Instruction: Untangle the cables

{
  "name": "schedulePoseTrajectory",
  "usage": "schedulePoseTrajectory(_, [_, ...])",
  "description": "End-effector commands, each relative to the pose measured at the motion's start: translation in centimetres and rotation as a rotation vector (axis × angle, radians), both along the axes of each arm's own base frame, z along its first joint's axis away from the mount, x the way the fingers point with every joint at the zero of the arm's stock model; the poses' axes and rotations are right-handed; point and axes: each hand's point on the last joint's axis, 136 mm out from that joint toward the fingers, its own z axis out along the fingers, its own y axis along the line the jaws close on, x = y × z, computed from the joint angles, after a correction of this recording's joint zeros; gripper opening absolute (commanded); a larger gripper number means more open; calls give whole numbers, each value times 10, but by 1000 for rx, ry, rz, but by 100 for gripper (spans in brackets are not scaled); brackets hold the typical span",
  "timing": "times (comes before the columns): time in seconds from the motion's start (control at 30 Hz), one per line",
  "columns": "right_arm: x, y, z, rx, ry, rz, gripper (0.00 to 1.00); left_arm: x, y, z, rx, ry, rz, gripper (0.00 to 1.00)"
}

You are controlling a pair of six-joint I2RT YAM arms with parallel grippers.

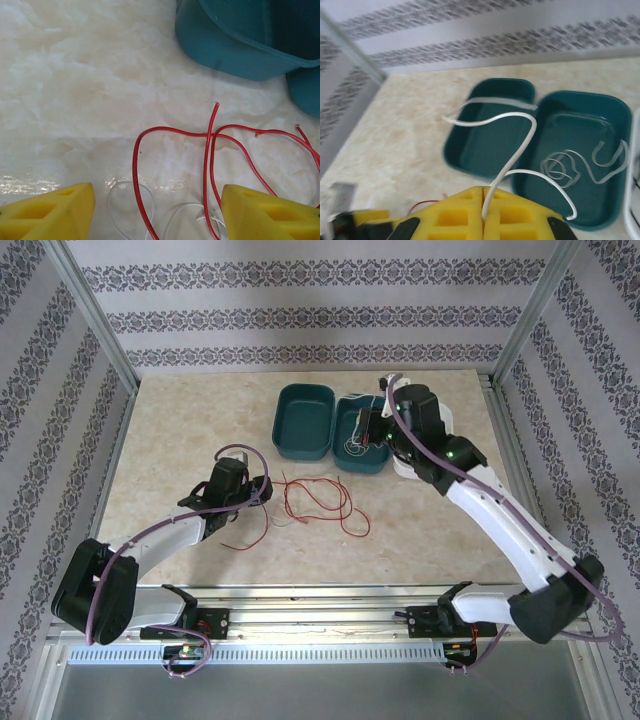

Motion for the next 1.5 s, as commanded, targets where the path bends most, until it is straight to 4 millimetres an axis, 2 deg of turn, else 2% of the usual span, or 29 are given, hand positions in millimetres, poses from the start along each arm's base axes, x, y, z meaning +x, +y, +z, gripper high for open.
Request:
schedulePoseTrajectory(0.0, [17,-16,-31,-7,129,-78,0,-2,2,-3,-17,35,20,67])
schedulePoseTrajectory(0.17, [51,-30,-59,-41,205,-142,0,-2,1,-1,-17,36,9,67])
schedulePoseTrajectory(0.37, [73,-36,-91,-107,284,-174,0,-2,0,-1,-12,52,-4,69])
schedulePoseTrajectory(0.7, [87,-51,-141,-309,401,-207,0,-5,0,-2,-22,58,2,70])
schedulePoseTrajectory(1.1, [117,-50,-196,-422,481,-204,0,-5,-1,-6,-18,69,-2,70])
schedulePoseTrajectory(1.47, [148,-49,-241,-445,564,-194,0,-8,2,-6,-10,68,6,71])
